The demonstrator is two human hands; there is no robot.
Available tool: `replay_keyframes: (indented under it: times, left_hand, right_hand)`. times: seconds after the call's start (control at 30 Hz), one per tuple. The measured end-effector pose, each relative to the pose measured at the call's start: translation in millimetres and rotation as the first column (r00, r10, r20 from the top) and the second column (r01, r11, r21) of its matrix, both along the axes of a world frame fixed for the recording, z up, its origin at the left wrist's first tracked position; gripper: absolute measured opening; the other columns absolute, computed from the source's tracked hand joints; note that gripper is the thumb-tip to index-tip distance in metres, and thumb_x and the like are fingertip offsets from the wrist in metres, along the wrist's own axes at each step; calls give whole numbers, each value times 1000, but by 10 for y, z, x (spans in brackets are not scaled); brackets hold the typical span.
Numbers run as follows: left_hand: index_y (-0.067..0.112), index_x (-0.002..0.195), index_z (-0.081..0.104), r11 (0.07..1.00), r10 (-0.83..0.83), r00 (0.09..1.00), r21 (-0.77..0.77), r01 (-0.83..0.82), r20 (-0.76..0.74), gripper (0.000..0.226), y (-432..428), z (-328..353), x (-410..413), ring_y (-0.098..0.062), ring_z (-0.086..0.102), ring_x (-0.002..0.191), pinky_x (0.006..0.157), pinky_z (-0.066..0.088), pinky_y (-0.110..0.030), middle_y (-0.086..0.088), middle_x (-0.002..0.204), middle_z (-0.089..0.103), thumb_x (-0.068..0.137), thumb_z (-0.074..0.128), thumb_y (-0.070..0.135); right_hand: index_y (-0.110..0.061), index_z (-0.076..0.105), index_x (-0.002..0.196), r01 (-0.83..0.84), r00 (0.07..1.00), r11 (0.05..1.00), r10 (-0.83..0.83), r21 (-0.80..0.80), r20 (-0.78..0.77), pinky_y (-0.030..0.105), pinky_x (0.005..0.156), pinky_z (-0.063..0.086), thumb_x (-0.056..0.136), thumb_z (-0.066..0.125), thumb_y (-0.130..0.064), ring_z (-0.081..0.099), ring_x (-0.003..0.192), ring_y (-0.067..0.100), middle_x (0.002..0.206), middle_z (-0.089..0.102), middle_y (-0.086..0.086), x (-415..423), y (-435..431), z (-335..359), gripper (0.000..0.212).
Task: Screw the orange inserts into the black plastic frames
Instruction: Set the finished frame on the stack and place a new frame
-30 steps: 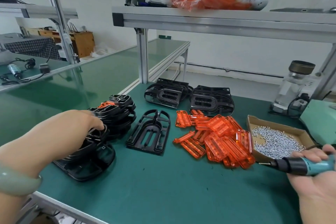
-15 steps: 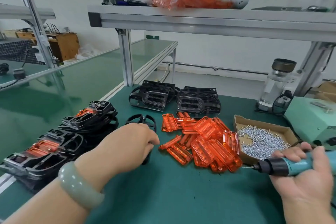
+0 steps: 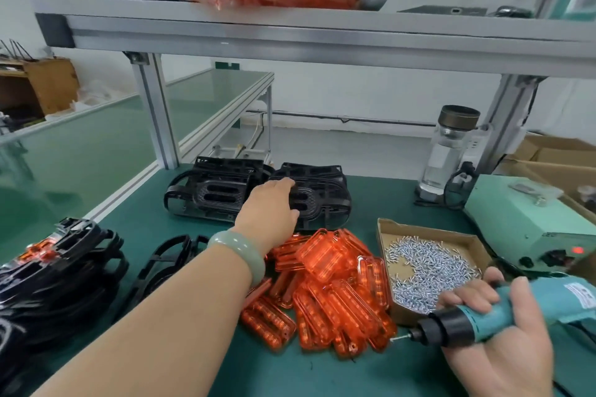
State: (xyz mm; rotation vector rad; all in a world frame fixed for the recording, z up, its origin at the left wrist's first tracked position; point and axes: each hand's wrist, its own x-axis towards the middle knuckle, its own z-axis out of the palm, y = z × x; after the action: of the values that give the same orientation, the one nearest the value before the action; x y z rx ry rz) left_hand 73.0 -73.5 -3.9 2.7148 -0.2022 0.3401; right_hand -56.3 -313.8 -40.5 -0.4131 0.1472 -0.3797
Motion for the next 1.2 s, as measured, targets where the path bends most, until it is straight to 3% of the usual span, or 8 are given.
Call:
replay_keyframes:
  times: [0.13,0.3,0.4,0.53,0.63,0.8,1.03,1.2]
  left_hand:
    - [16,144,26,993,10,999,116,-14,36,68,-130,-51,330,-28,17,140,111,27,-43,-4,148,33,87,61,30]
    - [21,149,11,955,36,999,297,-26,-27,74,-192,-139,526,-33,-10,143,114,8,-52,-2,157,12,91,55,32]
    - [21,148,12,933,24,1000,359,-15,-19,82,-199,-127,555,-33,2,143,114,4,-54,-6,151,27,86,62,38]
    - [25,140,32,906,-1,996,422,-35,85,83,-186,26,511,-34,29,126,112,14,-48,-9,130,40,71,72,51]
    - [27,134,43,948,-14,998,318,-4,53,62,-174,130,432,-31,36,123,107,27,-44,-7,131,39,80,66,47]
    - [25,128,52,979,-82,996,192,73,39,34,-121,296,190,-26,53,114,99,39,-41,-5,125,57,94,52,26]
    - [23,114,66,989,68,953,-143,-26,297,29,44,564,-372,-24,59,104,90,41,-30,-2,111,67,87,61,15]
    - [26,105,71,873,281,931,-466,-147,232,25,301,594,-755,-7,59,80,78,41,-22,14,82,64,81,70,16]
  right_hand:
    - [-23,67,72,-33,998,999,32,14,60,18,43,47,41,88,-38,43,42,-1,58,43,-13,41,-19,-23,40]
    - [-23,68,71,-48,996,999,48,-2,74,17,46,48,34,95,-41,43,41,-1,57,44,-13,45,12,-15,49]
    - [-23,67,75,-54,996,998,53,10,75,20,41,48,26,97,-39,43,41,-1,58,43,-13,42,5,-4,60]
    - [-22,66,78,-71,994,997,68,36,82,20,44,49,25,99,-37,44,42,0,58,43,-12,30,-9,-1,65]
    - [-22,64,81,-94,992,994,89,52,87,20,47,50,27,99,-36,44,43,1,59,44,-12,11,-8,-1,65]
    - [-22,61,85,-114,991,992,109,60,78,20,50,50,26,100,-35,44,44,2,61,43,-11,-23,-11,14,72]
    - [-22,61,83,-108,992,993,103,57,76,20,51,48,29,99,-35,43,46,3,62,43,-11,-29,-24,15,67]
    - [-24,57,83,-88,996,994,86,63,34,18,51,47,71,72,-41,43,45,2,62,42,-12,-37,-12,15,25]
